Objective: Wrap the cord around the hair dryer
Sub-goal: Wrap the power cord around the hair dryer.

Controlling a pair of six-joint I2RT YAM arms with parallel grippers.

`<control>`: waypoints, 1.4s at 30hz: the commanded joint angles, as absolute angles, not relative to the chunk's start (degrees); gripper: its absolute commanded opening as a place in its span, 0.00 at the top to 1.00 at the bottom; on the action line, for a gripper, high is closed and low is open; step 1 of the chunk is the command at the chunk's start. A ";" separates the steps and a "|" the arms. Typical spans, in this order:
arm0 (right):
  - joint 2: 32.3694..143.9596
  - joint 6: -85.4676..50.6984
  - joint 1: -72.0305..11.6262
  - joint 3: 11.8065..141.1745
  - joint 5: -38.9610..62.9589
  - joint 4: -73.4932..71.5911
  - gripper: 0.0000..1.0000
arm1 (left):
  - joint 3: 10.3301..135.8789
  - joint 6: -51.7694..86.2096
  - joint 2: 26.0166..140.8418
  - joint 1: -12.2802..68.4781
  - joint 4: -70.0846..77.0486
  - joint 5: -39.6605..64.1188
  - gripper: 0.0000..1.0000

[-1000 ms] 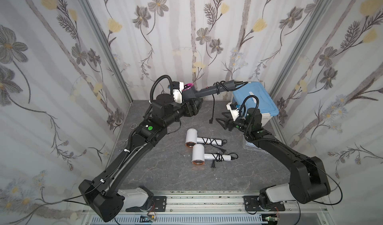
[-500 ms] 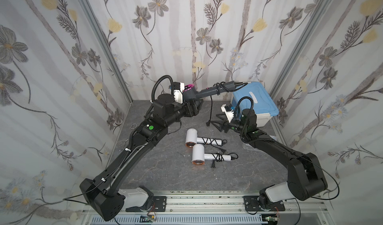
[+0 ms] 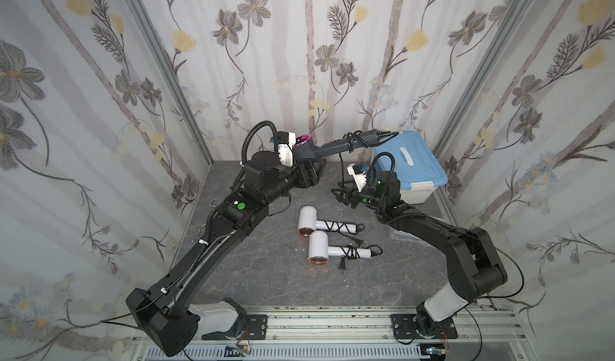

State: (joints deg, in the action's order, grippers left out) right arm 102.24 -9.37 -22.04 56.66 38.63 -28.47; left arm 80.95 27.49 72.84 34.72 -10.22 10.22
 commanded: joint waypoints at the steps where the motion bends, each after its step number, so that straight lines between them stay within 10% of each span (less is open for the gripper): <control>1: 102.10 -12.43 -22.22 54.90 39.30 -33.32 0.67 | 80.69 28.63 72.38 34.63 -5.14 8.26 1.00; 11: 97.29 -14.23 -23.37 48.67 37.49 -30.47 0.99 | 73.80 33.62 70.39 34.71 0.67 -7.23 1.00; 25: 81.84 3.05 -32.18 55.15 22.49 5.75 1.00 | 69.63 19.00 81.00 35.60 -2.81 -40.04 1.00; 42: 82.61 20.24 -32.73 81.86 2.86 16.90 1.00 | 69.78 10.65 82.76 35.53 -15.95 -34.85 1.00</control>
State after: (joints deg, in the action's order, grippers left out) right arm 81.45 16.60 -32.99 78.70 5.72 18.79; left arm 69.84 12.25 83.74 35.62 -13.96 -35.00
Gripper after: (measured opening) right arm 0.137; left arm 0.740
